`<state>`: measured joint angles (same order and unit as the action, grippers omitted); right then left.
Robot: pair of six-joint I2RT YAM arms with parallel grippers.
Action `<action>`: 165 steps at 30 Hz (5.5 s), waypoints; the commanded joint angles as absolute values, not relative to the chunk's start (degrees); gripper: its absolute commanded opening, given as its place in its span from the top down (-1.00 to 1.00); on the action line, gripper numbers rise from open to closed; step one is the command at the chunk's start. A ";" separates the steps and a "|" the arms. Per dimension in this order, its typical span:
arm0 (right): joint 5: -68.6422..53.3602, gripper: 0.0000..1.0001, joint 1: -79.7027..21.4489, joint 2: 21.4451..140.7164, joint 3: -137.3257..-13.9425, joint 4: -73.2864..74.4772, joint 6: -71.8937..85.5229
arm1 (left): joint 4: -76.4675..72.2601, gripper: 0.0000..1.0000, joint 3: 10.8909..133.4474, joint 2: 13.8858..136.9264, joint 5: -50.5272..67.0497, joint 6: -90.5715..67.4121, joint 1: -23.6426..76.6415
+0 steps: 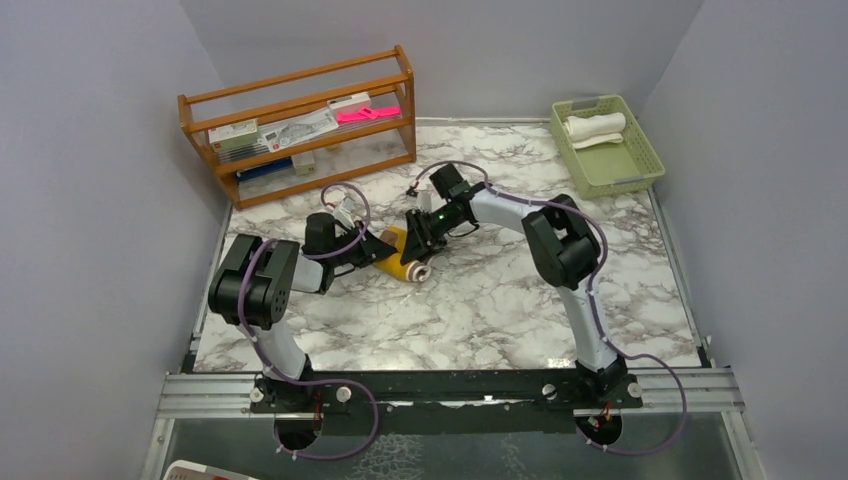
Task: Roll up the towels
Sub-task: Roll the towel at the center of the board, then pick up the towel at the center of the board.
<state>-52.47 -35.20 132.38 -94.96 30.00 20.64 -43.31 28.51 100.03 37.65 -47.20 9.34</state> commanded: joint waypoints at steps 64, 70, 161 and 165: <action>3.91 0.70 -59.76 112.80 -55.88 -20.77 -46.40 | -32.00 1.00 29.38 107.08 32.55 -40.65 9.05; 1.11 0.99 -58.60 108.72 -53.91 -18.79 -34.53 | -30.21 1.00 29.51 93.55 34.47 -46.61 5.19; -39.20 -0.92 -21.91 94.32 -47.73 -47.69 29.03 | -44.82 1.00 53.62 92.05 42.17 -37.84 22.05; -39.76 -0.94 -20.43 92.81 -44.71 -51.18 29.65 | -42.02 1.00 54.25 89.54 41.77 -35.76 21.97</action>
<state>-38.92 -22.04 94.54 -47.53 -44.84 29.50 -44.53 52.25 93.67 39.29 -39.16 22.24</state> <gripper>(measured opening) 0.963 0.322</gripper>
